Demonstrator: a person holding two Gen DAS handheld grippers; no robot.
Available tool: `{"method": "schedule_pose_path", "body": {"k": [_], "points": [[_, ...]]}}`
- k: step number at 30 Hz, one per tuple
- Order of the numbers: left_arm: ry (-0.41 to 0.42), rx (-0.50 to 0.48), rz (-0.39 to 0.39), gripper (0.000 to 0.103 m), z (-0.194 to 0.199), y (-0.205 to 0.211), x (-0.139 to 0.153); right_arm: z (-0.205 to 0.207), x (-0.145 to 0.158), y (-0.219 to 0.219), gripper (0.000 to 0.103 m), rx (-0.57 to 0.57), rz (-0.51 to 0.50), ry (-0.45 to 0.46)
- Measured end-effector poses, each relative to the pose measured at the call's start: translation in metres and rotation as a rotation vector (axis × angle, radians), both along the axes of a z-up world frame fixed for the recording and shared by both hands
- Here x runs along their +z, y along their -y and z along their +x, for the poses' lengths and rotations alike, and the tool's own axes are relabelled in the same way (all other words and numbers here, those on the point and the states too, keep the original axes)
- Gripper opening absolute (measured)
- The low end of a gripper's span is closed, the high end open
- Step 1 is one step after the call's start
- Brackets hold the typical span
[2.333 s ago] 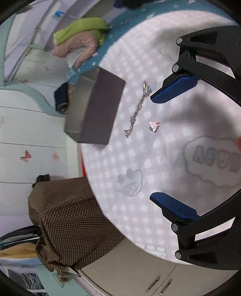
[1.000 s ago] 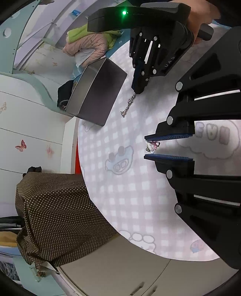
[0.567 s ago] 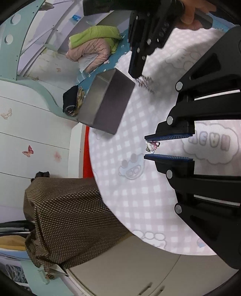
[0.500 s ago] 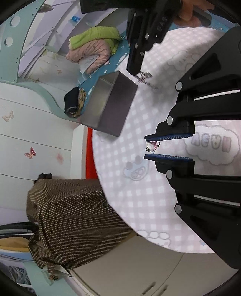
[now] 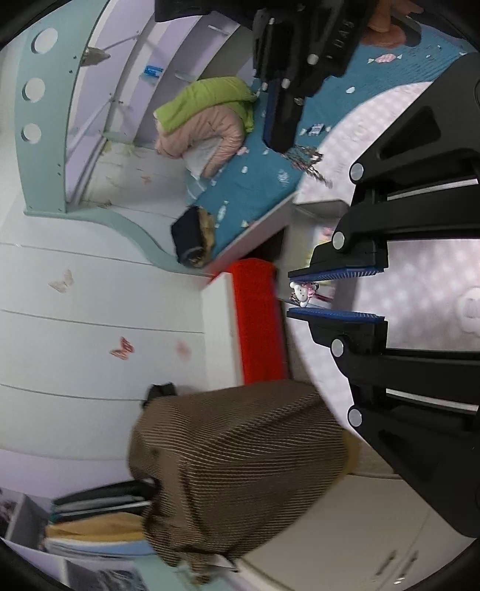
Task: Organize jewelry
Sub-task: 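Carry pink charm and silver chain into the grey box and open both grippers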
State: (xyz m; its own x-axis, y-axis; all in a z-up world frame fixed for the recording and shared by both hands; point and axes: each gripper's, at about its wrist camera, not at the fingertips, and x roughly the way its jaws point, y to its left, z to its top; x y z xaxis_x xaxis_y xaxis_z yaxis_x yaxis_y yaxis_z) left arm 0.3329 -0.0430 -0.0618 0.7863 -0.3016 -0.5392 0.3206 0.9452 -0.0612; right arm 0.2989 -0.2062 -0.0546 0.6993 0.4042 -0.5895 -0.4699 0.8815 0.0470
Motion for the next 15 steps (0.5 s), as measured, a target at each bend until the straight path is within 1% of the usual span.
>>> {"method": "schedule_pose_path", "body": {"k": [3, 6, 10, 15], "points": [[0.013, -0.022, -0.008, 0.015, 0.014, 0.012, 0.015, 0.006, 0.009, 0.004, 0.005, -0.012, -0.002, 0.019], [0.0, -0.037, -0.025, 0.015, 0.031, 0.022, 0.023, 0.015, 0.017, 0.008, 0.006, -0.028, 0.01, 0.026], [-0.029, -0.046, -0.037, 0.015, 0.051, 0.033, 0.023, 0.03, 0.021, 0.015, 0.006, -0.053, 0.032, 0.016], [-0.077, -0.045, -0.047, 0.015, 0.075, 0.044, 0.014, 0.049, 0.012, 0.021, 0.006, -0.076, 0.061, -0.025]]}}
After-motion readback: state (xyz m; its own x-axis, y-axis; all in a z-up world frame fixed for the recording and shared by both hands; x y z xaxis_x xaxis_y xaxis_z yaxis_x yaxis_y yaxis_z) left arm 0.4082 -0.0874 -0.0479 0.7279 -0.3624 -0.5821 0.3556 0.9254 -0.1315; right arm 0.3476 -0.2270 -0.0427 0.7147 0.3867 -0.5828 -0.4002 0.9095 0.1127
